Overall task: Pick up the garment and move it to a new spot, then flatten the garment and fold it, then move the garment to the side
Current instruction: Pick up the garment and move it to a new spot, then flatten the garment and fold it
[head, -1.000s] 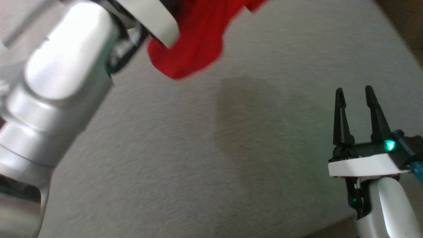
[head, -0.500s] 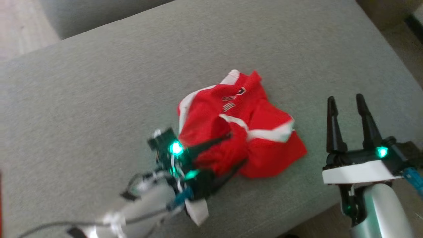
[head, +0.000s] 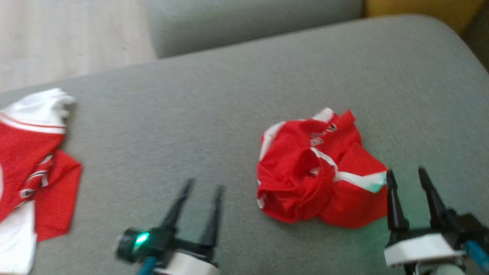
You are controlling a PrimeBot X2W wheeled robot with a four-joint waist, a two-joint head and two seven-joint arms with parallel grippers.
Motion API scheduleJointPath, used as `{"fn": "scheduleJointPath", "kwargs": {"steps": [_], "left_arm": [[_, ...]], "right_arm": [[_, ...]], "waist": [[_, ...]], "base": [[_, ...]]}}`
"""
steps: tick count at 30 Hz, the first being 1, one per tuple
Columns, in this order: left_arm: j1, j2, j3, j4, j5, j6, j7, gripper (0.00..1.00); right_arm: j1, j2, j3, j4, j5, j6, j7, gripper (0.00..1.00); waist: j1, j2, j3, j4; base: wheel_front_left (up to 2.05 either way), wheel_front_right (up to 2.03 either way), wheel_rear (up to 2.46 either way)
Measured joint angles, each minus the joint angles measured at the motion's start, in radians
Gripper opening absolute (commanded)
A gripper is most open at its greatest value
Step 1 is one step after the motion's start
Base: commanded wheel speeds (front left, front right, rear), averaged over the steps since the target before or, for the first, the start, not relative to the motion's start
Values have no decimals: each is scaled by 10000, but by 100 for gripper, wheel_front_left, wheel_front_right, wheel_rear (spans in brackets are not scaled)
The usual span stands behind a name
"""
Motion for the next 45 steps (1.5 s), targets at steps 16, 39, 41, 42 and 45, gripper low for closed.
{"fn": "scheduleJointPath", "kwargs": {"steps": [16,39,41,42,45], "left_arm": [[2495,-1296,3591,-913,1624,-777,-2,100],[2587,-1469,3753,-880,2255,-1233,-2,100],[2587,-1469,3661,-859,2255,-1162,-2,100],[2588,-1469,3632,-849,2255,-1162,-2,100],[2588,-1469,3574,-826,2255,-1162,-2,100]], "right_arm": [[1050,12,512,-134,-725,0,27,100],[1115,13,554,-121,-696,0,27,100],[1114,13,552,-117,-696,0,27,100],[1114,13,550,-117,-696,0,27,100],[1114,13,548,-117,-696,0,27,100]], "waist": [[1,0,-1508,1332],[3,0,-1369,1614],[3,0,-1375,1625],[3,0,-1383,1632],[3,0,-1415,1651]], "base": [[0,0,0],[0,0,0],[0,0,0],[0,0,0],[0,0,0]]}}
